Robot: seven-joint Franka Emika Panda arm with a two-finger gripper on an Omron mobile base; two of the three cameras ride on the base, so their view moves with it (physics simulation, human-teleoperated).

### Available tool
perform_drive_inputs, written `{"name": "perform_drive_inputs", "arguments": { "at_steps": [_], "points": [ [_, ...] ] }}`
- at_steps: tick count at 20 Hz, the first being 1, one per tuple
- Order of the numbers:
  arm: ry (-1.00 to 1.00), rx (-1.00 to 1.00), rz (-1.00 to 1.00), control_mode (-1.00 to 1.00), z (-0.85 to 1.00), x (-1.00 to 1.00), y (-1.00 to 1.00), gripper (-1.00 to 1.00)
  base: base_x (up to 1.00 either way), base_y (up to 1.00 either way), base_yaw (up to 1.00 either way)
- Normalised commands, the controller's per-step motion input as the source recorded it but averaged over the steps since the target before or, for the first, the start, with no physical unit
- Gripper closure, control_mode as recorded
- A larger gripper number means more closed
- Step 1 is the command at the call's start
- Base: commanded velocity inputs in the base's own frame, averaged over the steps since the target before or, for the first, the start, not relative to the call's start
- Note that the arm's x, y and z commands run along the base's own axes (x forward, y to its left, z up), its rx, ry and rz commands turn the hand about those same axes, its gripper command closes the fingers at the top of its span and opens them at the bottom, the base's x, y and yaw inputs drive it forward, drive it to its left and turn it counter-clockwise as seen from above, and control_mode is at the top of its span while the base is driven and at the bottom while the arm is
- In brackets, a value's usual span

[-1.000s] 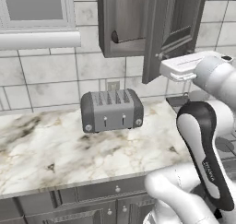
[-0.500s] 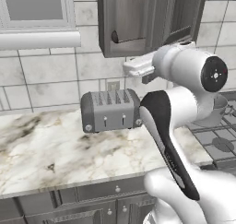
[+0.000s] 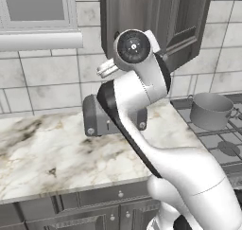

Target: Open the cabinet and move the ladle to the pot. Then close the cabinet.

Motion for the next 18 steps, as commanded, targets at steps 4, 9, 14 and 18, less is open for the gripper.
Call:
{"name": "perform_drive_inputs", "arguments": {
  "at_steps": [4,9,14,18],
  "points": [
    [0.09,-0.21,-0.05,-1.00,-0.63,0.23,0.00,-1.00,0.00,0.00,0.00],
    [0.01,-0.11,0.01,-1.00,-0.44,0.65,-0.05,-1.00,0.00,0.00,0.00],
    [0.02,0.00,0.05,-1.00,-0.20,0.74,-0.26,-1.00,0.00,0.00,0.00],
    [0.03,0.00,0.11,-1.00,-0.19,0.76,-0.11,-1.00,0.00,0.00,0.00]
  ]
}}
